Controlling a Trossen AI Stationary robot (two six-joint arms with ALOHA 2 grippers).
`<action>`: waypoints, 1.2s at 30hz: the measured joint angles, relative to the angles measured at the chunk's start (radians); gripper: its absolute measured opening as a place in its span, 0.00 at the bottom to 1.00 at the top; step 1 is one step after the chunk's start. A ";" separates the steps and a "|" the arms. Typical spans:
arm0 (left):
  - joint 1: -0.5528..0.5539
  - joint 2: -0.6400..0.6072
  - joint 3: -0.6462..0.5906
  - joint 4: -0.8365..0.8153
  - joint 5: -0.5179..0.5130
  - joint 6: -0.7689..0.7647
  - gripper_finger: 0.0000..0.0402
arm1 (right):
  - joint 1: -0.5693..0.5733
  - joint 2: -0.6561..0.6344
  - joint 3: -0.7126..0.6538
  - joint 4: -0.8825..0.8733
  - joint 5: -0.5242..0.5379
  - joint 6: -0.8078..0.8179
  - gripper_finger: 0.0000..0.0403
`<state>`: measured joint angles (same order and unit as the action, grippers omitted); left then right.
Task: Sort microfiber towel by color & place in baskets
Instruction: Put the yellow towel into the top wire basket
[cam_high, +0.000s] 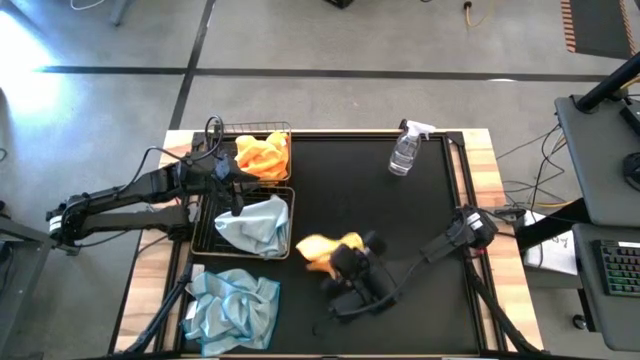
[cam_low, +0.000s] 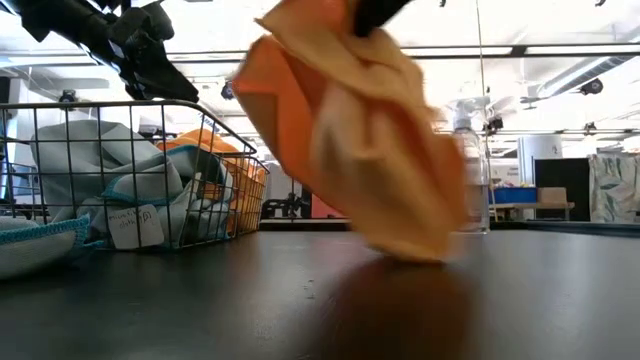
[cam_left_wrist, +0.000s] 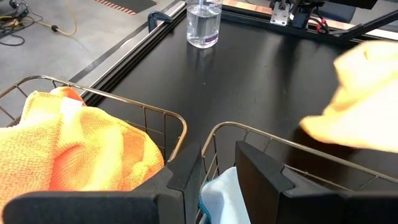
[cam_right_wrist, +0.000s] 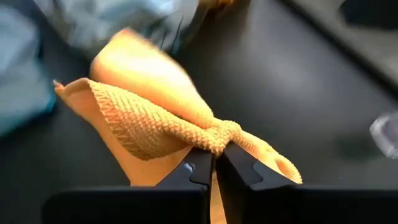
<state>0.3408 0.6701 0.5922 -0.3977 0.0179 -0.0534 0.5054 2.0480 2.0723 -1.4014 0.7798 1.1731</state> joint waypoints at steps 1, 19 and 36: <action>0.000 0.000 0.000 0.000 0.000 0.000 0.21 | -0.014 0.000 0.009 0.001 0.034 -0.020 0.02; 0.000 0.000 0.000 -0.007 0.000 -0.034 0.21 | -0.425 0.000 0.098 0.280 0.185 -0.601 0.02; 0.000 0.000 0.000 -0.065 0.000 -0.087 0.21 | -0.680 -0.002 0.098 1.125 -0.256 -1.075 0.02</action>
<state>0.3408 0.6701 0.5922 -0.4625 0.0179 -0.1406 -0.1749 2.0464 2.1708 -0.2761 0.5241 0.0986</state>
